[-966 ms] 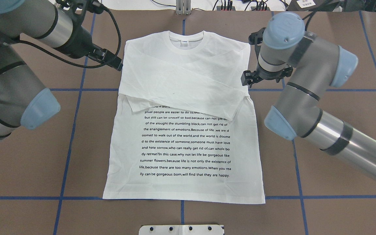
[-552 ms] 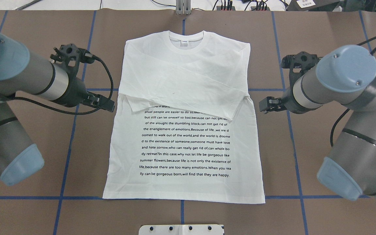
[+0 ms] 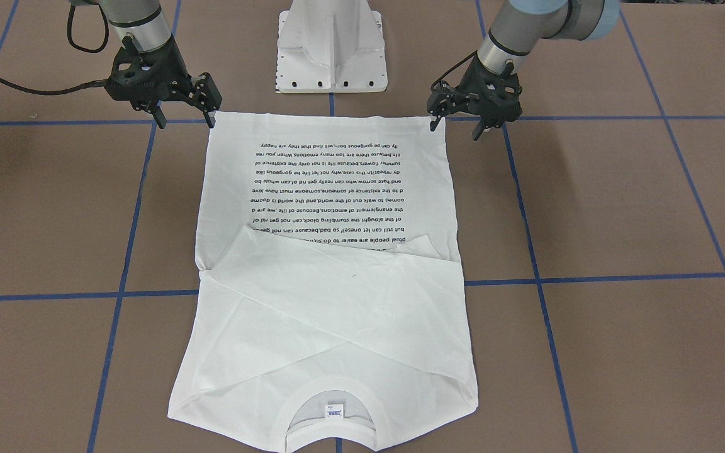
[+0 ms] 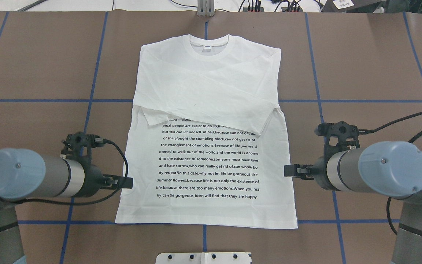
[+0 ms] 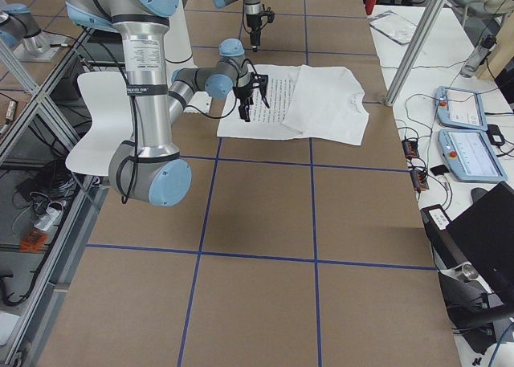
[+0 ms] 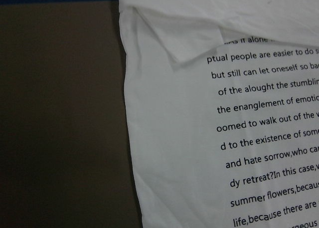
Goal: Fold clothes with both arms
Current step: 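Move both grippers down to the shirt's hem corners nearest the robot, then grasp the hem corners with both grippers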
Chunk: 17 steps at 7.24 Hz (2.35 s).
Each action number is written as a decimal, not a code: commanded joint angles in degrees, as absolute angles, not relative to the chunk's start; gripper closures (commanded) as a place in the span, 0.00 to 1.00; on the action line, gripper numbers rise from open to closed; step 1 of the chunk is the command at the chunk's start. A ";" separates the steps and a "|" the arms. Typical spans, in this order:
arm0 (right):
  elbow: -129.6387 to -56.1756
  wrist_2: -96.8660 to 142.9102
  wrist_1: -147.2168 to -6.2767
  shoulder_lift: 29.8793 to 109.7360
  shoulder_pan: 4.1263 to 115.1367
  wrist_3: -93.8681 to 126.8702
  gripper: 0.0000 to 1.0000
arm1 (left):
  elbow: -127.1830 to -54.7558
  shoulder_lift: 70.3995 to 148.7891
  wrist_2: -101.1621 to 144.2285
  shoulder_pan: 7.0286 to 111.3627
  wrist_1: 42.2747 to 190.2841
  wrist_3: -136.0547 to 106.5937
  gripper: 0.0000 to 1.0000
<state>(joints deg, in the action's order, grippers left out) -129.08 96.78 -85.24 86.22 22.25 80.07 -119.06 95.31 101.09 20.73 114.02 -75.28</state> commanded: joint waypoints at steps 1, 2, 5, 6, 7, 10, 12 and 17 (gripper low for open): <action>-129.73 94.75 -84.90 88.24 18.99 82.09 0.00 | -119.62 93.96 95.46 11.80 113.92 -83.56 0.00; -129.73 94.75 -84.90 88.24 18.98 82.09 0.00 | -119.62 94.30 94.49 11.34 111.56 -84.19 0.00; -129.73 94.57 -84.90 88.24 18.98 82.09 0.00 | -118.83 94.57 91.85 10.99 109.86 -85.17 0.08; -129.73 94.48 -84.82 88.24 18.98 82.09 0.00 | -118.57 94.57 91.85 10.99 109.86 -85.17 0.11; -129.64 94.48 -84.81 88.24 18.98 82.09 0.00 | -118.30 94.74 91.93 10.81 109.86 -85.17 0.16; -129.73 94.48 -84.81 88.15 18.98 82.09 0.00 | -115.76 96.50 92.02 10.28 109.86 -85.17 0.21; -129.73 94.48 -84.90 88.24 18.98 82.09 0.00 | -115.14 96.68 92.20 10.02 109.86 -85.17 0.30; -129.73 94.57 -84.90 88.24 19.07 82.09 0.00 | -115.49 96.59 92.20 9.93 109.86 -85.08 0.80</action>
<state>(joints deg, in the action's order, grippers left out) -129.72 94.50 -84.90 88.24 19.06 82.09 -115.32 96.61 92.20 9.94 109.86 -85.08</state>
